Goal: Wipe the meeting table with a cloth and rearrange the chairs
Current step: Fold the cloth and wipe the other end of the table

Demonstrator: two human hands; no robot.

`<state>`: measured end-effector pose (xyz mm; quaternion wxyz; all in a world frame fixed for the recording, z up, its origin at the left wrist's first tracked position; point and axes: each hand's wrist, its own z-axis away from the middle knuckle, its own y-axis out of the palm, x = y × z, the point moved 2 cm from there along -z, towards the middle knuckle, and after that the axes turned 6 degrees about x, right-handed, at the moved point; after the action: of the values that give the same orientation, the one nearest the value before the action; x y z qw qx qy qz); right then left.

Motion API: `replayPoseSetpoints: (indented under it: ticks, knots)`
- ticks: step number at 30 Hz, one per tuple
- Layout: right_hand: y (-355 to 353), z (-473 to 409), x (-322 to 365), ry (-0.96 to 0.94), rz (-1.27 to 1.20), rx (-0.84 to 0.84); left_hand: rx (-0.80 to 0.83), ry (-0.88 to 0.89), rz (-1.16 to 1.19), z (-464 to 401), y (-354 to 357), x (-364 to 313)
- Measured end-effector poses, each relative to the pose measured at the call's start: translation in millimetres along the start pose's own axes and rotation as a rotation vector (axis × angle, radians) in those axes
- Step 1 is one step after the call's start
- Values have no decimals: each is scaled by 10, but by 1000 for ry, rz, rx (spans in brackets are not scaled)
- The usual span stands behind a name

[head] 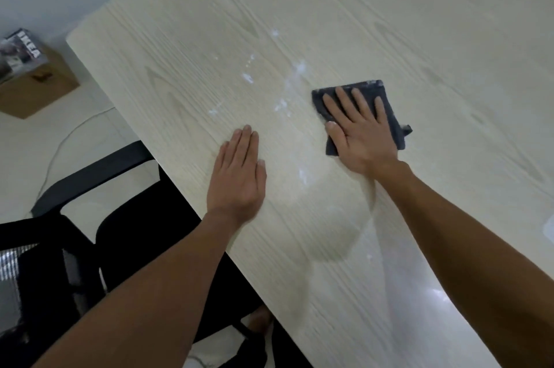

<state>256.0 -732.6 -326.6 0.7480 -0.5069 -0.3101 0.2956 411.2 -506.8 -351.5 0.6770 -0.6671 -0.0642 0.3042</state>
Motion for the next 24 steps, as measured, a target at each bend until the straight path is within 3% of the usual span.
replayPoseSetpoints:
  ticks: [3,5,9,13,16,19,21,24]
  knots:
    - [-198,-449,-116,227,-68,-50,16,-9,3,1,-8,-2]
    - [-293,-912,59,257,-91,-88,23,-9,-9,-9,-7,0]
    - [-240,-1112,607,36,-38,-56,28,-18,-23,-8,-12,2]
    - [-51,-470,427,-204,65,-44,36,-15,-25,-23,-29,-7]
    - [-168,-540,105,-1,9,-29,47,-14,-11,-33,-26,-2]
    - [-351,-1153,271,176,-71,-69,55,-8,-19,-28,-31,-4]
    - [-378,-1402,587,123,-75,-52,59,-11,-28,-34,-26,0]
    - [-205,-1133,788,-143,39,-39,62,-20,-32,-29,-31,6]
